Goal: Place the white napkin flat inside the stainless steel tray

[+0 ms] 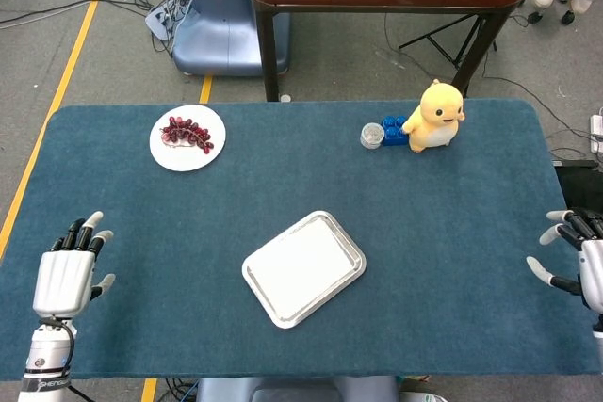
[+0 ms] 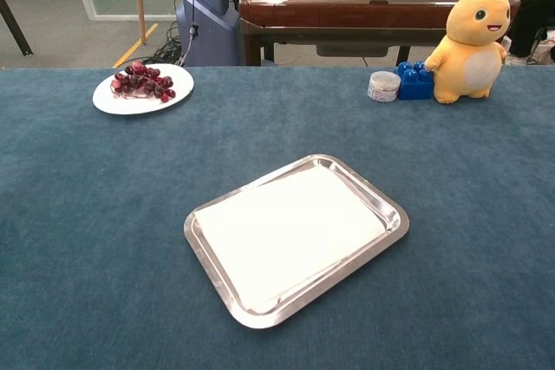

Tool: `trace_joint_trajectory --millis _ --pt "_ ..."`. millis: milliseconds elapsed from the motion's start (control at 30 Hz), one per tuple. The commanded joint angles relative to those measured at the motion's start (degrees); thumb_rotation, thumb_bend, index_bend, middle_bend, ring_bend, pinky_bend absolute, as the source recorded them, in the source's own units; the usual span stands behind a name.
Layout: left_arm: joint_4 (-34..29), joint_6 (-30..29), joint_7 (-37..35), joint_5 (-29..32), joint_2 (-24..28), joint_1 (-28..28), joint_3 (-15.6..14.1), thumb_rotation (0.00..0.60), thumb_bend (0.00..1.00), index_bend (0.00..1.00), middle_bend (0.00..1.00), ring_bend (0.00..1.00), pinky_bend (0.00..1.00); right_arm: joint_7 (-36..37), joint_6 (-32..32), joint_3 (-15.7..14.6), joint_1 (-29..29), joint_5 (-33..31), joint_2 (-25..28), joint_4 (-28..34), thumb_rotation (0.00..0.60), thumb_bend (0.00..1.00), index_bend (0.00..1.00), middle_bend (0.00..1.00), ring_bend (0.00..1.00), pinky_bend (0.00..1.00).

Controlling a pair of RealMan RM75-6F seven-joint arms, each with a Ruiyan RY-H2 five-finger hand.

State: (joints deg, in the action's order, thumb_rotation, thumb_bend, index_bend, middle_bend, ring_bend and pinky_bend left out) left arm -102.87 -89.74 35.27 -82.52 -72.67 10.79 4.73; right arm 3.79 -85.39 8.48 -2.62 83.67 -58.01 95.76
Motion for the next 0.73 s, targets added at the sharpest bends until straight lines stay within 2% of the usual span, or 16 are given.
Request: trace_joint_trajectory --millis 33,533,733 --pt "-0.1 -1.3 -2.4 0.4 1.2 -1.7 -0.6 0.6 0.11 0.33 0.18 0.16 0.4 -3.1 2.6 -1.0 -1.1 -1.4 0.2 1.5 0.6 0.19 0.52 0.32 0.18 0.17" --pt "1.0 -4.2 -11.1 1.2 3.5 -7.0 -2.2 0.6 0.11 0.33 0.18 0.16 0.37 -8.4 4.3 -1.6 -2.5 -3.4 -1.3 1.8 0.6 0.19 0.52 0.32 0.18 0.17" --pt "1.3 -3.1 -13.0 2.5 4.1 -7.1 -1.3 0.6 0.11 0.34 0.18 0.16 0.37 -8.9 5.5 -1.8 -3.1 -4.1 -2.0 1.1 0.6 0.19 0.52 0.32 0.18 0.17"
